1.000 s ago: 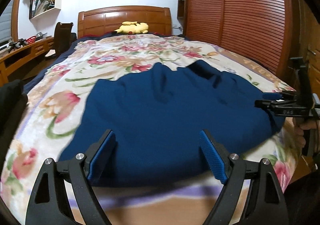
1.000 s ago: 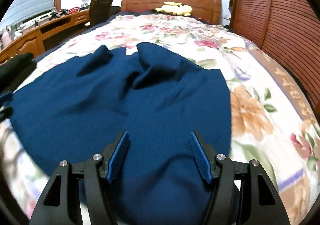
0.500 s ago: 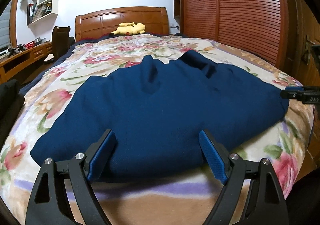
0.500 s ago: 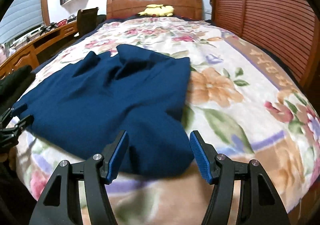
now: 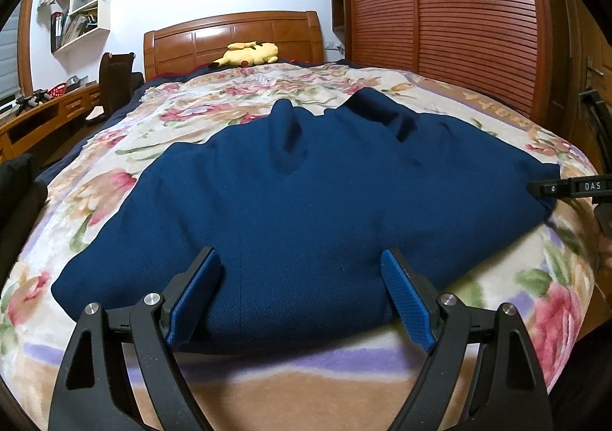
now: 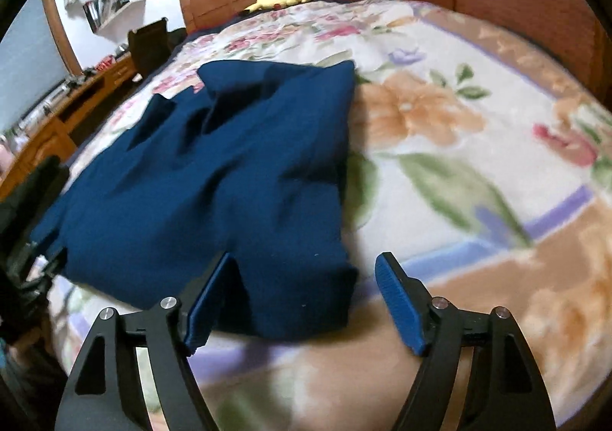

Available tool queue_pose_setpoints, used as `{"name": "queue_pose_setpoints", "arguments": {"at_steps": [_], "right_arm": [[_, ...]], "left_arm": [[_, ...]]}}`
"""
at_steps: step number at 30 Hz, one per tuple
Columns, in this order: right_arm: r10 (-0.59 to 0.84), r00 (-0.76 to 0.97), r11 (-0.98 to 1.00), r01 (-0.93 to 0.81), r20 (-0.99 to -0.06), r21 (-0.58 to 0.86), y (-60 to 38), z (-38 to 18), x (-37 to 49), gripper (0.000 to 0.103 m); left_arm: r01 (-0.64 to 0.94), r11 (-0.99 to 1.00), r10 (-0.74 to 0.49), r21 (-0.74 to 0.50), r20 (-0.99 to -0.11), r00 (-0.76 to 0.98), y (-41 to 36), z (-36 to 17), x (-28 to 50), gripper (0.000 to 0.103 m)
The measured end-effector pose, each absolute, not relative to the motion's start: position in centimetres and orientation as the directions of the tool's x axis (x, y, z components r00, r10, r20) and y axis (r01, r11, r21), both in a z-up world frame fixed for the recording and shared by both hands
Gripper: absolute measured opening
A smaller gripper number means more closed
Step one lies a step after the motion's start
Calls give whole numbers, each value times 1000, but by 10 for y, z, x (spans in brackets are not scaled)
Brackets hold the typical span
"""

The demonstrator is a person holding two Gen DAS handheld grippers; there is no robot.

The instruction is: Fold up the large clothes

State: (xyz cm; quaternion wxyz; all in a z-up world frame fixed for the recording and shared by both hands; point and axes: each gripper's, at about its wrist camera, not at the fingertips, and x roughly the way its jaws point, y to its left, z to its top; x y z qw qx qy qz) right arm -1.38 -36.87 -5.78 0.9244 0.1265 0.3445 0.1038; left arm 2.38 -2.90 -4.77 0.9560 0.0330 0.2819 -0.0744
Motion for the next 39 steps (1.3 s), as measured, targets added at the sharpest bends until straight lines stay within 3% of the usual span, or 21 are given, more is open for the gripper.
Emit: {"name": "queue_pose_setpoints", "arguments": {"at_steps": [3, 9, 13, 14, 30, 39], "right_arm": [[318, 727, 935, -135, -608, 328, -366, -57, -13, 78], [336, 730, 928, -147, -595, 344, -366, -58, -10, 65], [348, 772, 913, -150, -531, 380, -375, -51, -14, 33], [351, 785, 910, -156, -511, 385, -376, -49, -17, 30], [329, 872, 916, -202, -361, 347, -365, -27, -32, 23], [310, 902, 951, -297, -299, 90, -304, 10, -32, 22]], "left_arm": [[161, 987, -123, 22, -544, 830, -30, -48, 24, 86], [161, 987, -123, 22, -544, 830, -30, -48, 24, 86], [161, 987, -124, 21, -544, 830, -30, -48, 24, 86], [161, 987, -124, 22, -544, 830, -30, -48, 24, 86], [153, 988, -120, 19, -532, 838, -27, -45, 19, 86], [152, 988, -146, -30, -493, 858, 8, -25, -3, 86]]}}
